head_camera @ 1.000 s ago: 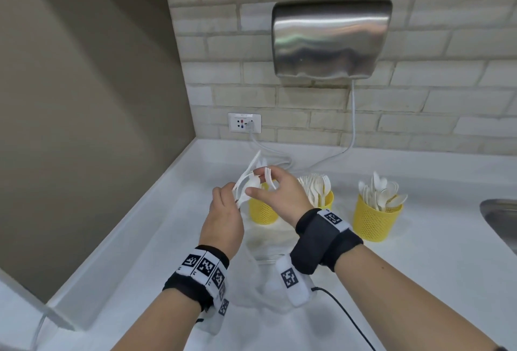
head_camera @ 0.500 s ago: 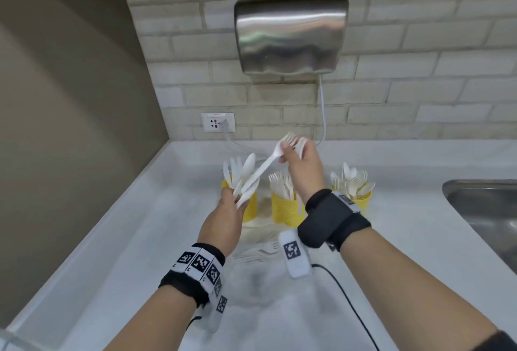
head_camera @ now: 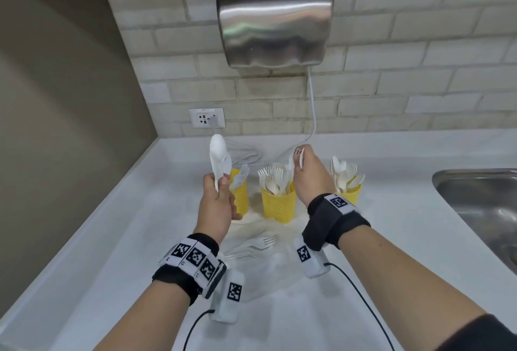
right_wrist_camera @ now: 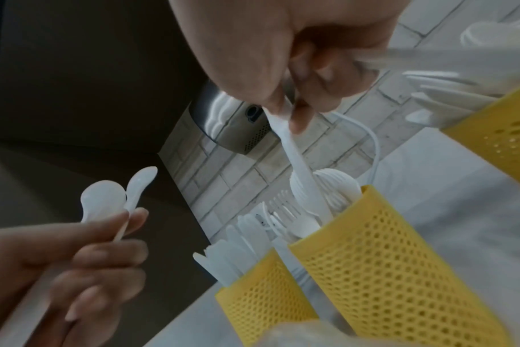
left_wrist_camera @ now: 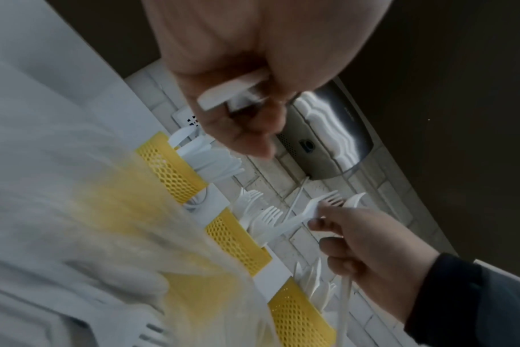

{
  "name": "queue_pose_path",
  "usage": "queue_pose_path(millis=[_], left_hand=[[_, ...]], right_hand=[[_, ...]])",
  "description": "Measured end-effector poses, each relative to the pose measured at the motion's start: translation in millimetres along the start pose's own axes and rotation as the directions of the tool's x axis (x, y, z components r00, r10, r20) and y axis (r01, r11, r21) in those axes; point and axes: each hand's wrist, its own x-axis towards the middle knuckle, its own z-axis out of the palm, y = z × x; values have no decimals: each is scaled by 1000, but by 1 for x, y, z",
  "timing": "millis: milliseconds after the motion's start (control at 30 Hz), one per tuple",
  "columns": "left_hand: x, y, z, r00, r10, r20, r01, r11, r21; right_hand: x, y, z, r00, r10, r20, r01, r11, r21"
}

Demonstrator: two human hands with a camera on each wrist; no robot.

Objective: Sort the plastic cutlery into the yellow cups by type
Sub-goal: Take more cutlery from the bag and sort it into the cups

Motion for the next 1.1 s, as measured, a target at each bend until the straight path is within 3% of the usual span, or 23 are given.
queue_pose_path(millis=[67, 133, 233, 333, 400, 567, 700, 800, 933, 1100], left_hand=[[-2, 0, 1, 1000, 18, 2, -18, 1000, -2], [0, -3, 2, 999, 39, -15, -37, 994, 100], [-1, -3, 5, 997, 54, -61, -38, 971, 236], [-1, 0, 8, 1000, 21, -15, -18, 983, 182], [-1, -1, 10, 999, 13, 42, -20, 983, 182], [-2, -8, 16, 985, -40, 167, 23, 995, 102], [-5, -8, 21, 976, -12, 219, -14, 993, 119], [-5, -7, 25, 973, 1, 231, -40, 985, 165], [-4, -10, 27, 970, 5, 245, -46, 986, 162], [-5, -8, 38, 962, 50, 268, -96, 982, 162]], right_hand=[[0, 8, 7, 991, 19, 129, -6, 995, -102], [-2, 12, 9, 978, 50, 203, -37, 997, -68], [-1, 7, 4, 990, 77, 121, -98, 979, 179], [3, -3, -6, 1000, 6, -26, 3, 942, 336], [4, -8, -10, 992, -53, -116, 91, 932, 352], [4, -4, -5, 993, -27, -117, 81, 870, 486], [-1, 15, 12, 1000, 2, 11, -5, 936, 352], [-7, 30, 19, 996, -32, 87, 11, 973, 230], [-11, 36, 17, 993, -30, 110, 13, 989, 147], [-16, 39, 10, 956, 44, 290, -51, 999, 17]])
